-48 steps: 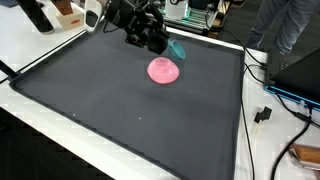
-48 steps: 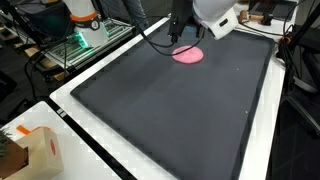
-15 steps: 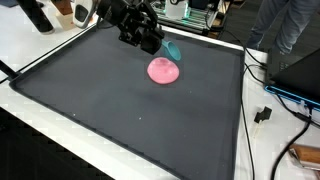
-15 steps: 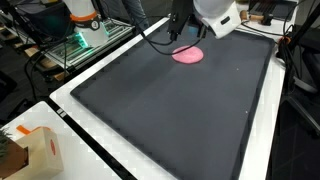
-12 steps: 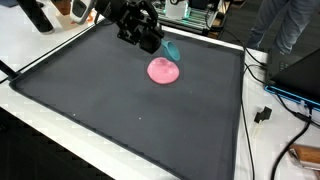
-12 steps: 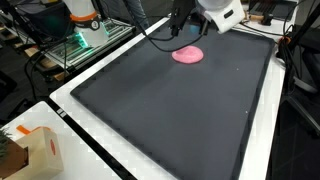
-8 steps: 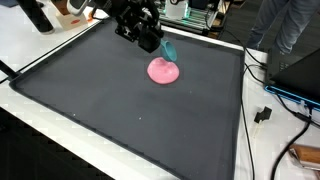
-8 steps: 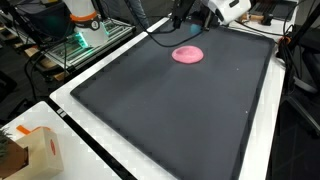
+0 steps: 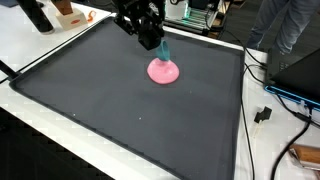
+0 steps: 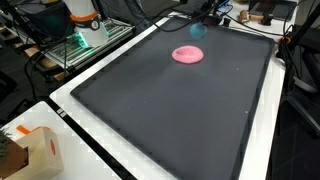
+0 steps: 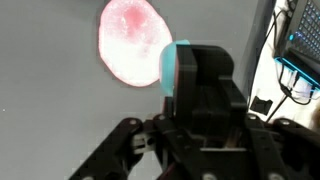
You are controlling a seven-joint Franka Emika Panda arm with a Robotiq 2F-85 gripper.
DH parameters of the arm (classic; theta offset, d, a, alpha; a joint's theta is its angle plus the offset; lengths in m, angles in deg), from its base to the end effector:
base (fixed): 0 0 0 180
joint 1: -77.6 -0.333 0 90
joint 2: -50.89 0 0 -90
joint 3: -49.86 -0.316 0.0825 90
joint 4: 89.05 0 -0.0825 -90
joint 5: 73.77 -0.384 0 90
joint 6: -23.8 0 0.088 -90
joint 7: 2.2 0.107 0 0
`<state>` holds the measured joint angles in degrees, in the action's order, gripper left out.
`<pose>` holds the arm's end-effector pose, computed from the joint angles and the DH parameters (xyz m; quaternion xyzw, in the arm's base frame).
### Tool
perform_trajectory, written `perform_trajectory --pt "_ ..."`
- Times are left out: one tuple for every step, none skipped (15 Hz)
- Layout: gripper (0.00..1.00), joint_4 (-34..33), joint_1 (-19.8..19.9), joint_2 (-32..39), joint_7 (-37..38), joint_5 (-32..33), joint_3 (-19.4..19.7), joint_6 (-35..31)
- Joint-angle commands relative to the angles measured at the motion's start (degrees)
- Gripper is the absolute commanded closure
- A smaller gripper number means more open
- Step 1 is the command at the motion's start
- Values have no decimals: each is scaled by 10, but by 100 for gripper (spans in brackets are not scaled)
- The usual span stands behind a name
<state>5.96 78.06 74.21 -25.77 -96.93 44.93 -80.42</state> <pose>0.6365 0.0766 0.3635 -0.9578 -0.1628 0.0847 0.2212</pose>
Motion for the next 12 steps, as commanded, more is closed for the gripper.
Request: perform_trajectory --pt "75 32 -19 -36 44 54 0 -31" --pt "75 35 -23 -41 55 66 1 -37" --pt "75 37 -27 -45 65 77 0 -41" --pt "75 39 -30 -49 74 86 0 -45" --pt "75 43 -33 -54 85 97 0 -48" --pt "75 46 -36 -57 94 105 0 -49" --pt "75 48 -38 -60 102 113 0 -49" --pt "75 49 -41 -63 110 122 0 -50" --pt "75 51 -44 -66 119 131 0 -51" --pt "75 54 -47 -69 127 139 0 -52" --pt "75 57 -50 -72 136 147 0 -55" --pt "75 59 -52 -73 143 153 0 -55"
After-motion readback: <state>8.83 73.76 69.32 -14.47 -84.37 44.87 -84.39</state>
